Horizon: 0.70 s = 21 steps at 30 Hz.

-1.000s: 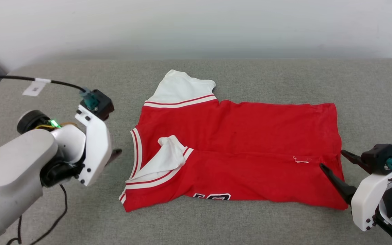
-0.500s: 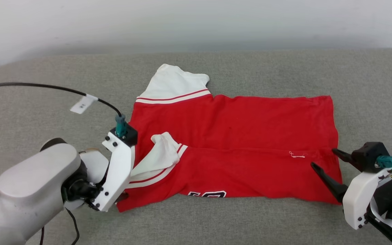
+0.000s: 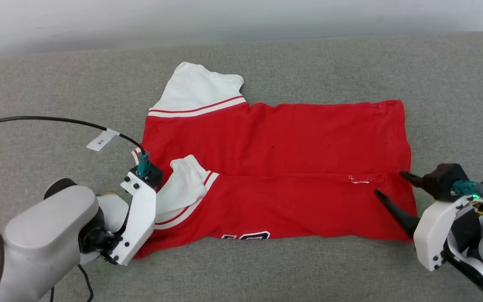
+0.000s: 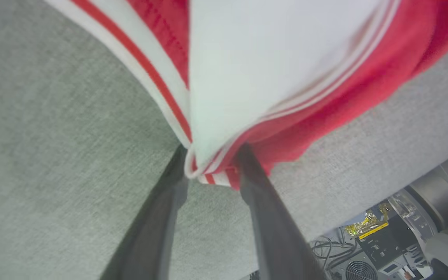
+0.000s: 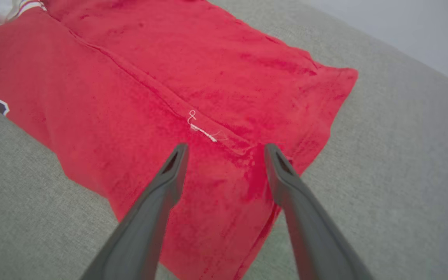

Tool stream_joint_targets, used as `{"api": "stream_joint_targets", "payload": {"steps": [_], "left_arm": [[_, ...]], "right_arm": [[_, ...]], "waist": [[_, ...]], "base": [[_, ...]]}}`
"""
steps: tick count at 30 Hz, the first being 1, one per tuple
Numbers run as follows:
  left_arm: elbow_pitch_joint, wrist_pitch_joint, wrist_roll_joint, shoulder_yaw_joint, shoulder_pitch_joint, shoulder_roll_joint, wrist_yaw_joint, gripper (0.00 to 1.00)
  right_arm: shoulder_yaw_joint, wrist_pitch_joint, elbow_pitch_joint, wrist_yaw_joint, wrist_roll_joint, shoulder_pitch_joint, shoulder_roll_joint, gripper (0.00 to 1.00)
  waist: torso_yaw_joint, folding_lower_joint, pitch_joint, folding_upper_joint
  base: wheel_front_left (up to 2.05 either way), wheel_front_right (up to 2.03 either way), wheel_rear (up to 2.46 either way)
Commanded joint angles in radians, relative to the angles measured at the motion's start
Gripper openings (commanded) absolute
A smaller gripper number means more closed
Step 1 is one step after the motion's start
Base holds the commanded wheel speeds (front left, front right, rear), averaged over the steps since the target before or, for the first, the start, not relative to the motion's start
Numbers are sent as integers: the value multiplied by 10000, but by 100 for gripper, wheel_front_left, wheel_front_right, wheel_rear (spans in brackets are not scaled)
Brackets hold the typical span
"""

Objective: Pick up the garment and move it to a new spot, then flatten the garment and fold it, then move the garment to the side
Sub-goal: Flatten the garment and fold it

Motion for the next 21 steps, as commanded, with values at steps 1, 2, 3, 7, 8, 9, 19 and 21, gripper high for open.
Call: {"api": "stream_joint_targets", "payload": {"steps": [1,2,3,7,8,9,19,21], "left_arm": [[84,2,77,-286,524,-201,-33,0],[13,-24,151,-266,464,-172,-49,0],[-69,-31,196,-240,402,-115,-65,0],[-436,-14,138,-198,352,34,-89,0],[-541,-65,135,-180,292,114,-81,0],[-659,-103,156,-169,227,185,-82,0],[-1999,-261,132,-166,-253,727,-88,0],[-2158,-267,204,-165,-367,784,-88,0]], "right_arm": [[-13,52,-58,-12,14,-188,-109,100],[-9,81,-114,-12,-3,-302,-224,100],[10,180,-143,-12,-3,-408,-350,100],[464,1122,-434,-12,292,-885,-1045,100],[610,1463,-539,-12,433,-1058,-1270,100],[764,1825,-646,-12,595,-1231,-1486,100],[2630,6228,-1504,-10,2909,-2567,-3221,100],[2817,6633,-1391,-10,3140,-2713,-3235,100]], "waist": [[36,0,-105,-1],[49,0,-168,-1],[68,0,-226,-1],[157,0,-469,-1],[169,0,-505,-1],[185,0,-543,-1],[405,0,-467,-1],[449,0,-361,-1]], "base": [[0,0,0],[0,0,0],[0,0,0],[0,0,0],[0,0,0],[0,0,0],[0,0,0],[0,0,0]]}}
